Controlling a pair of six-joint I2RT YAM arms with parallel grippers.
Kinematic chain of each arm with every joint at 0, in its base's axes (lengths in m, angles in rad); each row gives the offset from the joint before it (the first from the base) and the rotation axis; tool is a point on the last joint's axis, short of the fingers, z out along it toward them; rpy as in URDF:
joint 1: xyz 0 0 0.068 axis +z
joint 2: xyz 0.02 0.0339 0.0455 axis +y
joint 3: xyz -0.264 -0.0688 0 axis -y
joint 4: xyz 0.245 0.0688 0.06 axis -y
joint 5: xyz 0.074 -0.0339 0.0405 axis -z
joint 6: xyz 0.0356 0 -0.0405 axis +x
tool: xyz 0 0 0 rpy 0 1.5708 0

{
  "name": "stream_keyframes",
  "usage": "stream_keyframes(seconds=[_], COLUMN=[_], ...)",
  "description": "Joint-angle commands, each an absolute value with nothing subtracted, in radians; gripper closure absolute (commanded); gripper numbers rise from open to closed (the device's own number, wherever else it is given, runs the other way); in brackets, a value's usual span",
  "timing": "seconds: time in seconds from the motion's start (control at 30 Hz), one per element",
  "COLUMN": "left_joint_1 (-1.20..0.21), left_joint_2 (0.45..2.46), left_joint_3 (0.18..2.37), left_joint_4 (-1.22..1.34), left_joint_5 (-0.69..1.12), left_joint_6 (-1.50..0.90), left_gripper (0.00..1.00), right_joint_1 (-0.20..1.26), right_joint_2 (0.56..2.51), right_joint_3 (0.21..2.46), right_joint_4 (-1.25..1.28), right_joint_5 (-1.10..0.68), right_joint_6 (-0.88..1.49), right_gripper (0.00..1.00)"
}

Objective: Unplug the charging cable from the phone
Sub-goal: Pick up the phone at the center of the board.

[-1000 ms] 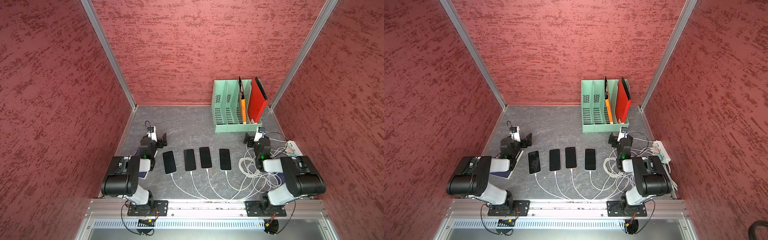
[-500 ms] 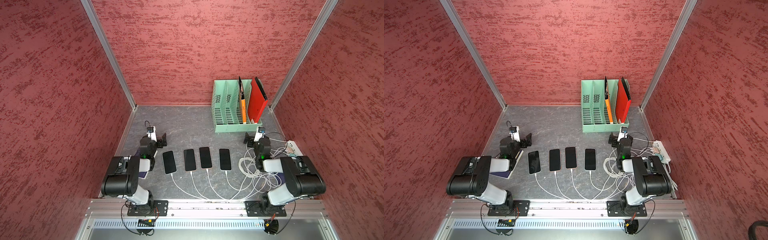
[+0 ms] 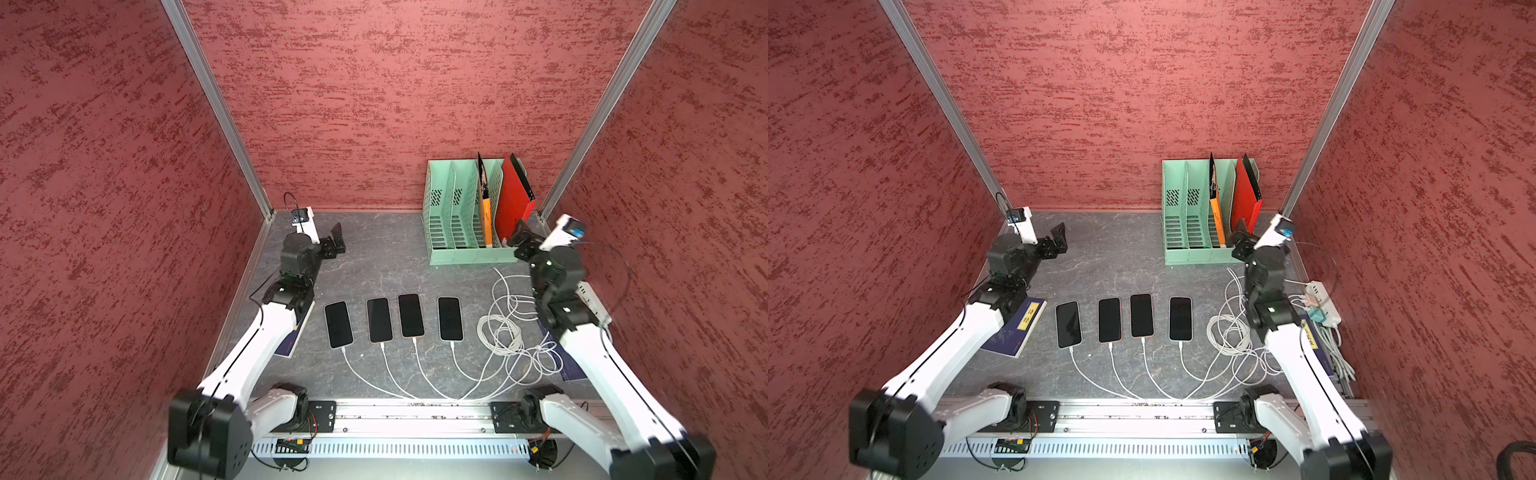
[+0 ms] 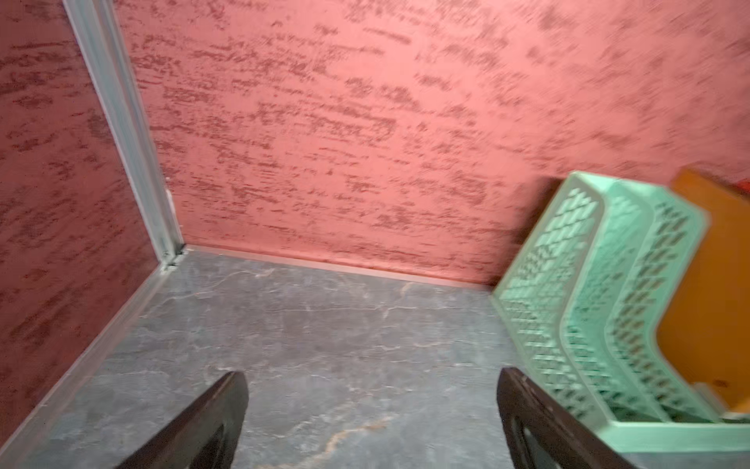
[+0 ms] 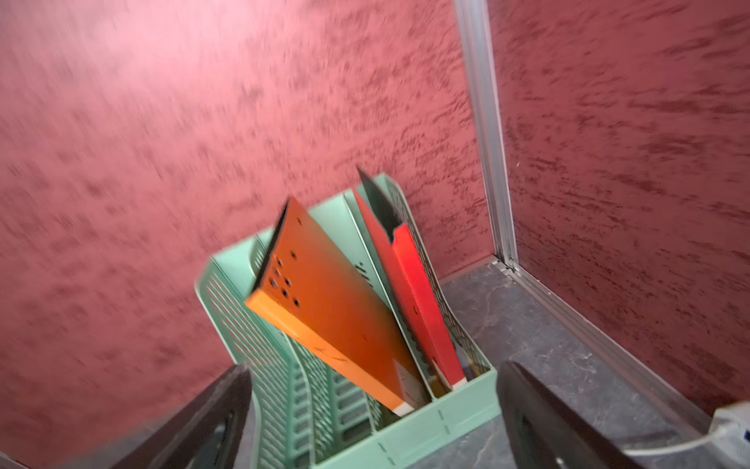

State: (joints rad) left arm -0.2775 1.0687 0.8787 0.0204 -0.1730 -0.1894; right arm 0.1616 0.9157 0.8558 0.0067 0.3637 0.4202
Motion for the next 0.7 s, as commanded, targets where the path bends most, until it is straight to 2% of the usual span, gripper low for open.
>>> stream_keyframes(seconds=[0.0,0.1,0.13,0.2,0.27,0.33,0.4,0.47,0.6,0.67], left_joint_1=[-0.434,-0.674,-0.757,-0.886,-0.933,-0.936,-0.897,-0.804,-0.536,-0.495], left_joint_2=[1.014,0.977,0.981,1.020,1.071,1.110,1.109,1.087,1.060,1.064], left_joint_3=[0.852,0.803,0.793,0.796,0.832,0.873,0.880,0.869,0.833,0.838], left_joint_4=[-0.320,-0.365,-0.372,-0.370,-0.371,-0.363,-0.309,-0.300,-0.311,-0.348], left_joint_5=[-0.223,-0.430,-0.508,-0.663,-0.691,-0.670,-0.631,-0.517,-0.076,-0.012], left_joint_6=[-0.332,-0.361,-0.367,-0.362,-0.350,-0.322,-0.319,-0.395,-0.562,-0.576], left_gripper=[0.00,0.00,0.00,0.00,0.00,0.00,0.00,0.00,0.00,0.00], right_joint_1=[0.211,0.414,0.467,0.537,0.552,0.556,0.589,0.645,0.709,0.712], right_joint_2=[1.062,1.209,1.242,1.259,1.230,1.207,1.256,1.302,1.330,1.322], right_joint_3=[0.964,1.138,1.161,1.143,1.069,1.006,1.010,1.039,1.056,1.040], right_joint_4=[-0.550,-0.949,-1.014,-1.034,-0.929,-0.774,-0.725,-0.743,-0.758,-0.747], right_joint_5=[0.338,0.607,0.647,0.677,0.590,0.413,0.306,0.309,0.287,0.255], right_joint_6=[0.670,0.937,0.965,1.011,0.977,0.931,0.887,0.860,0.829,0.821], right_gripper=[0.01,0.01,0.01,0.02,0.02,0.02,0.02,0.02,0.02,0.02])
